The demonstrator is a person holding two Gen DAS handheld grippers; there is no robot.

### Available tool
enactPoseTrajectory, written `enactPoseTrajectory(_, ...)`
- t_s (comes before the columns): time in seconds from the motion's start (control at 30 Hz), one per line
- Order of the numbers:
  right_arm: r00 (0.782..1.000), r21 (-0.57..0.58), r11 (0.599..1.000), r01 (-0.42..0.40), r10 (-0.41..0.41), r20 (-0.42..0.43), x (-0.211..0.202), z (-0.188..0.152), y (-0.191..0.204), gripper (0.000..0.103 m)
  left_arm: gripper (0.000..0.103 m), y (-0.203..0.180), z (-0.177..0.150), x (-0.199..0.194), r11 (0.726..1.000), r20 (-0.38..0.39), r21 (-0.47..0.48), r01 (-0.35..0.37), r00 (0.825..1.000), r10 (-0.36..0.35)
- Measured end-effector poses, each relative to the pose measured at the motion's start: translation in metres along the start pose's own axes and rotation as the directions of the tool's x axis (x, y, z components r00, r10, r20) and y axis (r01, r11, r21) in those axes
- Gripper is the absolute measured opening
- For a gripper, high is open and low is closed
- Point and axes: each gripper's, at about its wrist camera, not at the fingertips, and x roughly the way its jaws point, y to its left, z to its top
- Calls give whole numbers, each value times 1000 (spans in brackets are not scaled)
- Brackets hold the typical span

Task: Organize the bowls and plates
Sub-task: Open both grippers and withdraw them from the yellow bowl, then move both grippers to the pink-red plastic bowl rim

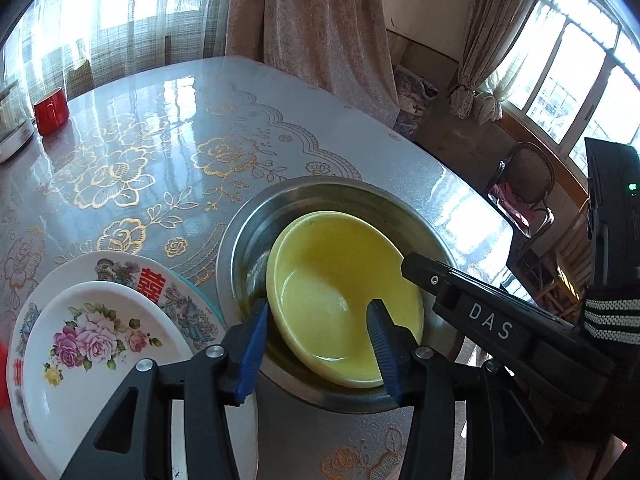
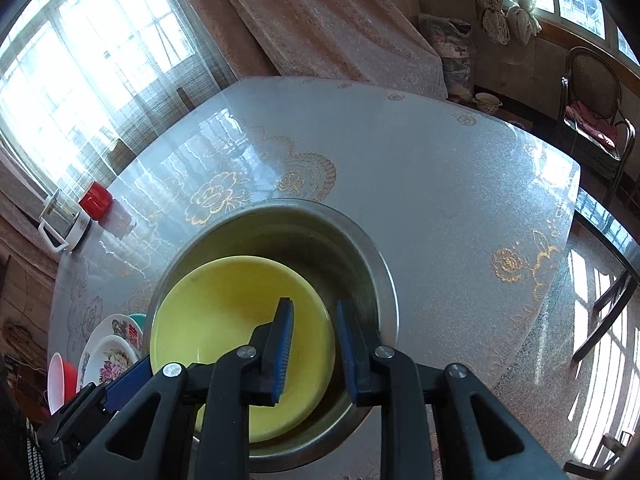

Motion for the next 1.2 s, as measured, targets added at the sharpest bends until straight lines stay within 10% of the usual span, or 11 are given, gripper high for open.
enactPoseTrajectory(0.43,995,64,994,-87,83,64,-22,-5,-6,22,50,17,-5,-43,998,66,-61,18,998,-14)
enactPoseTrajectory(1.2,978,-24,978,-205,206,23,-29,-29,54,30,63,81,-33,-91,965,128,-106,-239,959,251)
